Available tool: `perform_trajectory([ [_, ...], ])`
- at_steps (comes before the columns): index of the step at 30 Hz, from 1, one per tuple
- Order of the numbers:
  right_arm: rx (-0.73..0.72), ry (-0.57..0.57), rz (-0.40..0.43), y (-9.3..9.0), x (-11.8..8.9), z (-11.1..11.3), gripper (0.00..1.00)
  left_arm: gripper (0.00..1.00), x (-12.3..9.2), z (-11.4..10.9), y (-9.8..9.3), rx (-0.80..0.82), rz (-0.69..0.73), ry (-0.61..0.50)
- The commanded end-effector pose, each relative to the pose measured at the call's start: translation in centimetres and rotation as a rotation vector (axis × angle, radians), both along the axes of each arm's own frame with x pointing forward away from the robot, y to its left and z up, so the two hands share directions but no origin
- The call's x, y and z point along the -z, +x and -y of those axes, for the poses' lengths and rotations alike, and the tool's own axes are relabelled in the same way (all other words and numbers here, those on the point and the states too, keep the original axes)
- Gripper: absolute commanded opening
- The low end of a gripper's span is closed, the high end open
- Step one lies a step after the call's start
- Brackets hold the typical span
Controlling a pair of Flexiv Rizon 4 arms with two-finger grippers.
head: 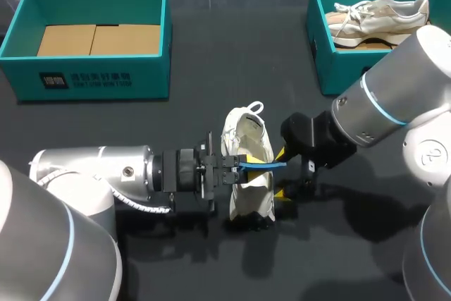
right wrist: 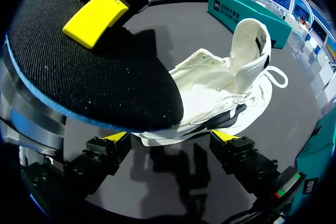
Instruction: Take the shoe out of the shoebox, open the shoe tongue, remove and reinsert the insole, then place the shoe into the shoebox
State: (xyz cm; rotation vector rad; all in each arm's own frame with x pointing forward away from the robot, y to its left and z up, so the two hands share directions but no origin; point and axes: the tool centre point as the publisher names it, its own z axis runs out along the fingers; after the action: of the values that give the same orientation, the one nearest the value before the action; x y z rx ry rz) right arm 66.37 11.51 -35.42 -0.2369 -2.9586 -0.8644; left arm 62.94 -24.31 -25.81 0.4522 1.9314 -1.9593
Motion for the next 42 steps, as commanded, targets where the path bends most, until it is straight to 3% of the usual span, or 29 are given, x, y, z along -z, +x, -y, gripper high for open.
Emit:
perform_trajectory([
  [1,0.001,0.001,0.003,-0.2,0.1,0.0,1.00,0.00,0.5,0.6,0.4,-0.004,-0.002,0.002],
  [42,0.001,0.001,0.003,-0.2,0.1,0.0,1.00,0.00,3.0,-0.6,1.4,0.054,0.009,0.023],
])
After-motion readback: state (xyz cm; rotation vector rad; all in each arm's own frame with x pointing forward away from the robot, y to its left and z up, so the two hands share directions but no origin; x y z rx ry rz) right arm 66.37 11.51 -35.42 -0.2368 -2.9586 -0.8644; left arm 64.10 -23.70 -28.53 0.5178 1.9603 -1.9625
